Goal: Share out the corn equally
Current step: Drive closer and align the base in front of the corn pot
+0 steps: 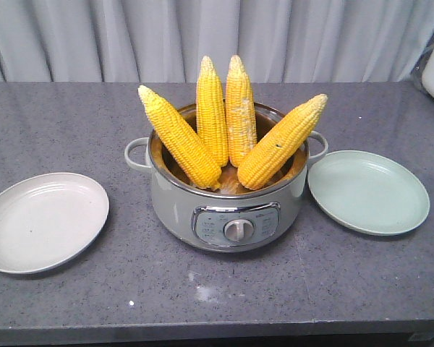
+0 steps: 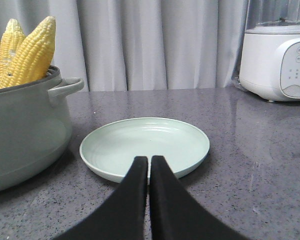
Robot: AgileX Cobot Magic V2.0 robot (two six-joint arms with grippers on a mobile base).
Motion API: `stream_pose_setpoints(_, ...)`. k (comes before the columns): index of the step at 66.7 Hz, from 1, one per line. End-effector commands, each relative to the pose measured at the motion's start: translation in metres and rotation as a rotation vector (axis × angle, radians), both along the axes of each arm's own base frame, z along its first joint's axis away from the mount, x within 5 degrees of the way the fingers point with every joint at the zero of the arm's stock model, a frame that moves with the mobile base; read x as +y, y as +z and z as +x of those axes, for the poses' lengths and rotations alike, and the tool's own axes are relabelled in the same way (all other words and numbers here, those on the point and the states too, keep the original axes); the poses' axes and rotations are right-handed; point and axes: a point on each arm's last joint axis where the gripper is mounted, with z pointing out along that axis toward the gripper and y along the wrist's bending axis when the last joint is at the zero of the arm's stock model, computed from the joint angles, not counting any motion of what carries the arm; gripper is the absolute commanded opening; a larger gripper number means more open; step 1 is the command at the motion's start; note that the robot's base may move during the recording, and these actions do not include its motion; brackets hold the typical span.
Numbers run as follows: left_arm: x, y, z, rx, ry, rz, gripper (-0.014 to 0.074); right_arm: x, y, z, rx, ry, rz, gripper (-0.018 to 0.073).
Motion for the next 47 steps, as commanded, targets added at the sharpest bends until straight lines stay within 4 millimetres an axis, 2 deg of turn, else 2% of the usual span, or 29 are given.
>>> stream_pose_setpoints(1,0.0,0.002,-0.001,-0.068,0.002,-0.011,-0.0006,0.0,0.004,0.0,-0.069,-0.004,-0.016,-0.0005)
stream_pose_setpoints(24,0.0,0.003,-0.001,-0.075,0.002,-0.011,-0.0006,0.0,0.004,0.0,-0.076,-0.004,-0.013,-0.0006)
stream_pose_setpoints(30,0.0,0.01,-0.003,-0.108,0.002,-0.014,-0.0006,0.0,0.009,0.0,-0.114,-0.005,-0.012,-0.0006)
stream_pose_setpoints(38,0.0,0.037,-0.008,-0.168,0.002,-0.016,-0.0006,0.0,0.032,-0.003,-0.132,0.0,0.025,-0.0006)
stream_pose_setpoints(47,0.001,0.087,-0.015,-0.189,0.002,-0.009,-0.0006,0.0,0.071,-0.005,-0.055,0.003,-0.029,-0.0006)
